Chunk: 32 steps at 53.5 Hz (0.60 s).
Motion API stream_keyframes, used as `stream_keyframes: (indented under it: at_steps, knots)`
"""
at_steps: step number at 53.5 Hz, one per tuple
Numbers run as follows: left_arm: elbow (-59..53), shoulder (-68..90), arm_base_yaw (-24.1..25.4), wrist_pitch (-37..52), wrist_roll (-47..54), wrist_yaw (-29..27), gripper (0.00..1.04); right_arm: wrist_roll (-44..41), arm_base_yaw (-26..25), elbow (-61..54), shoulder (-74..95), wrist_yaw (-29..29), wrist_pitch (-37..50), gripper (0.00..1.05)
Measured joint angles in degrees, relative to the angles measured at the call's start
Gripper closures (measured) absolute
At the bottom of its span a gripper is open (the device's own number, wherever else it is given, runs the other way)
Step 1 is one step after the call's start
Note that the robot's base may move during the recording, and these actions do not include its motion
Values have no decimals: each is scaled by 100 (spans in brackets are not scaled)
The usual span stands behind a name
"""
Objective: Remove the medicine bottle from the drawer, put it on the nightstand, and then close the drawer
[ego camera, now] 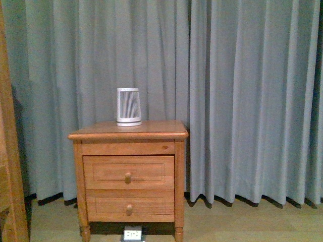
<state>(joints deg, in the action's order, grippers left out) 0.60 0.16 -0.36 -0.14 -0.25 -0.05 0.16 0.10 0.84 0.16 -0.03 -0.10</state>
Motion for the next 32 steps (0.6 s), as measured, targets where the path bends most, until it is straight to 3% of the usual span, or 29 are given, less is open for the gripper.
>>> stream_keyframes:
  at_steps: [32]
  knots:
    - [0,-2,2,0,0,0,7,-2,0,0,0,0,0,7]
